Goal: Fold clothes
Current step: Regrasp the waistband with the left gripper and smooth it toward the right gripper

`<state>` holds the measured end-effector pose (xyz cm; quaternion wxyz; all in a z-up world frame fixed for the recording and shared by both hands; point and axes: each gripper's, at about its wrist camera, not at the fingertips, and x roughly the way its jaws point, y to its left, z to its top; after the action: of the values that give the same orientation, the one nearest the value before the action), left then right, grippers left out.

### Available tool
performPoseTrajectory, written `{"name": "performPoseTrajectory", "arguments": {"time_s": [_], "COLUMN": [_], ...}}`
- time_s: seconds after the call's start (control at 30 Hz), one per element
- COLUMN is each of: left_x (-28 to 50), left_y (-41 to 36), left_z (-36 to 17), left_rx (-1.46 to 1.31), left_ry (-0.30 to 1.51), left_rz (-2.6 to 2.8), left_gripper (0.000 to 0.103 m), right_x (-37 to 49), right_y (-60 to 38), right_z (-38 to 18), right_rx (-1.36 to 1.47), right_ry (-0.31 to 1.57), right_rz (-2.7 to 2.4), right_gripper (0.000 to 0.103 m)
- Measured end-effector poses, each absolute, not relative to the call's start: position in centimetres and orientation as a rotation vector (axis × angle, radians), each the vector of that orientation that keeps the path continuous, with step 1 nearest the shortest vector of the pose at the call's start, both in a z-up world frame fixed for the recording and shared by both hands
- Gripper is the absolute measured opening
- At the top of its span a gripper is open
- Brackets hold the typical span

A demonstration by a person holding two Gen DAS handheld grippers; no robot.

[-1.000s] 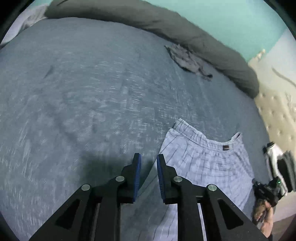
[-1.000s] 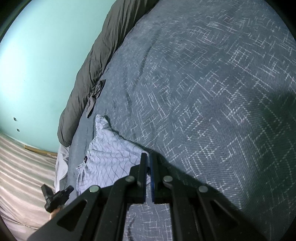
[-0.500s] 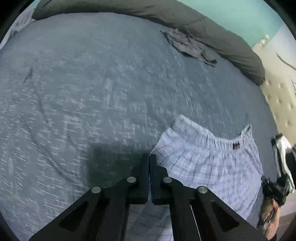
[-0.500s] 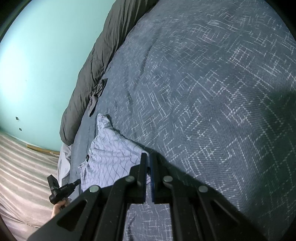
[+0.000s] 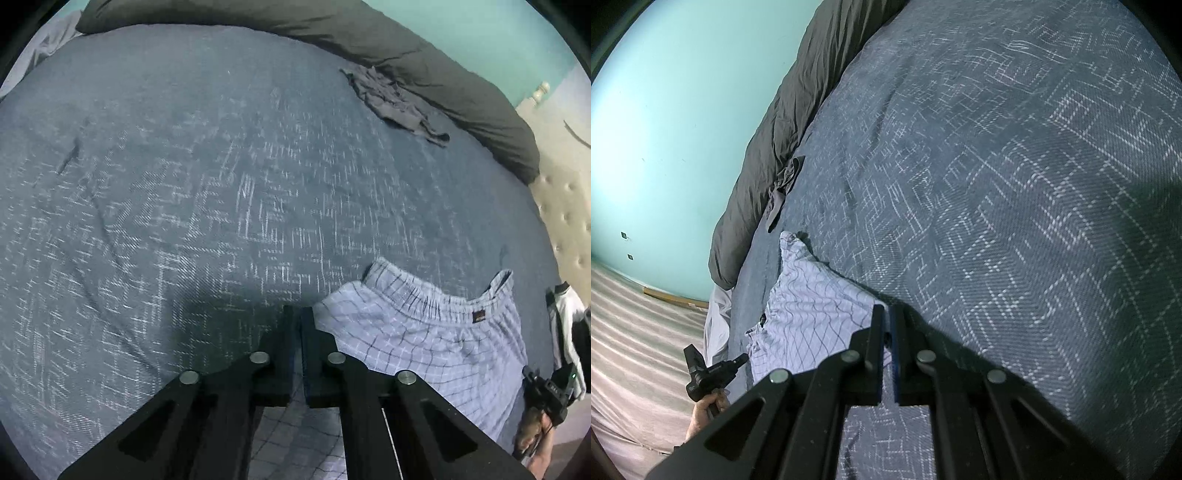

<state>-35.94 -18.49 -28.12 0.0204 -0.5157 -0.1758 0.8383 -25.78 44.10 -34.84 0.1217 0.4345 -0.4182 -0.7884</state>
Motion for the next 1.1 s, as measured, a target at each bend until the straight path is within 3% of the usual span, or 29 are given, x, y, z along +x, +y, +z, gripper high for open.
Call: {"name": "performPoseTrajectory", "arguments": {"time_s": [0.2,0.3,0.47,0.53,0.67,0.93,1.1], "left_x": [-37.2,-38.2,-40.4,-40.5,-40.6,-42.3,-41.5], "left_y": [-16.2,-14.9,-13.4,-13.3,-13.6,-13.2,-14.0], "left_z": [-27.2,-27.6,-29.1,-29.2,-28.8,-29.3,-28.1], "left_rx": [-1.561,-1.572,-1.593,-1.589,-1.555,-1.602,-1.587], "left_ry": [-0.447,-0.422,-0.407,-0.399,-0.42,-0.433,-0.45], "left_rz": [2.566,2.539,2.504,2.512,2.555,2.576,2.597], "left_gripper": [0.025,0.028,0.027,0.011,0.007,0.007,0.014], "right_x": [-25.8,-25.8,-25.8,-25.8,-25.8,-25.8,-25.8], "right_y": [44.0,43.9,44.0,44.1,44.1,44.5,44.7], "right_z": [-34.8,-34.8,-34.9,-34.9,-34.9,-34.9,-34.9], "right_rx": [1.267,1.267,1.268,1.268,1.267,1.268,1.266], "right_ry": [-1.22,-1.22,-1.22,-1.221,-1.218,-1.214,-1.225], "right_rz": [-2.299,-2.297,-2.292,-2.289,-2.284,-2.285,-2.28], "right_gripper": [0.003,0.003,0.003,0.003,0.003,0.003,0.003]}}
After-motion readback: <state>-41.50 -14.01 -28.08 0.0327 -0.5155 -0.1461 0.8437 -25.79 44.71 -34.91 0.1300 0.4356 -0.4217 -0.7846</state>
